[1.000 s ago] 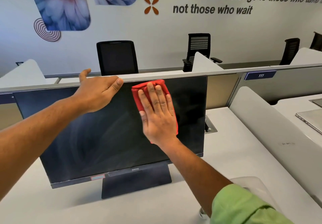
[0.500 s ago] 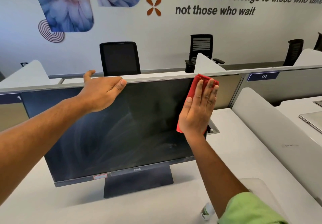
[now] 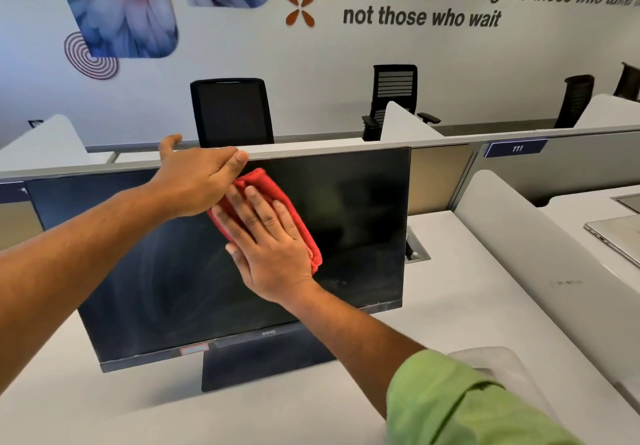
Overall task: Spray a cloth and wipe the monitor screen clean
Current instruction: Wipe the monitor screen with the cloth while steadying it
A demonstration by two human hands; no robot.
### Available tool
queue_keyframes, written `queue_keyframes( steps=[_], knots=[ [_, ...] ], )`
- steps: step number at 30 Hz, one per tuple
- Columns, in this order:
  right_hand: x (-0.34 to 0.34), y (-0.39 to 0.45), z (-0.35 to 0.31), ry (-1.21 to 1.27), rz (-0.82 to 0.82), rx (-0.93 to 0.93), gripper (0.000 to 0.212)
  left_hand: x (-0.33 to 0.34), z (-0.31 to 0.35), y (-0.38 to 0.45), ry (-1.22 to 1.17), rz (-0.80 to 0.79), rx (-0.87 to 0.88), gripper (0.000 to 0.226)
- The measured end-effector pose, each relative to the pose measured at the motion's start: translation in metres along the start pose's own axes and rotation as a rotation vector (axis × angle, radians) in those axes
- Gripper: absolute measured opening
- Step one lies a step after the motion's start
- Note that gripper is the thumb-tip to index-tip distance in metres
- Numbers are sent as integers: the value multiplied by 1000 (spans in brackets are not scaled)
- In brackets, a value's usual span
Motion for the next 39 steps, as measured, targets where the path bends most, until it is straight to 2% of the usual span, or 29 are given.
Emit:
queue_keyframes(
  steps=[4,9,12,14,18,23,27,30,39],
  knots=[
    [1,-32,-3,-9,-113,-319,59,-1,-2,-3,3,11,11,70],
    [-2,-113,8,-14,-308,-591,63,-3,1,-5,6,24,29,66],
    [0,-150,15,2,-442,-697,64,-4,3,-6,-6,33,30,63],
    [-1,-153,18,-14,-446,-727,62,-5,4,-7,-6,43,36,57],
    [-12,-111,31,-95,-269,-669,65,-8,3,-9,-18,63,36,50],
    [-41,1,71,-123,-109,-520,62,-6,3,-7,-1,56,31,51],
    [-58,55,106,-205,14,-253,59,-3,3,-5,27,46,25,55],
    [-51,38,94,-189,9,-194,60,-1,1,-4,33,36,26,55],
    [-11,-91,27,-26,-252,-505,62,-3,4,-3,28,43,19,47]
  ],
)
Point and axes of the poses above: each hand's wrist, its own y-axis towards the middle knuckle, its own x-axis out of the palm, z = x × y, the point moved 7 cm from there along y, towards the middle knuckle, and after that the axes turned 10 degrees about z, right-handed, at the moved point
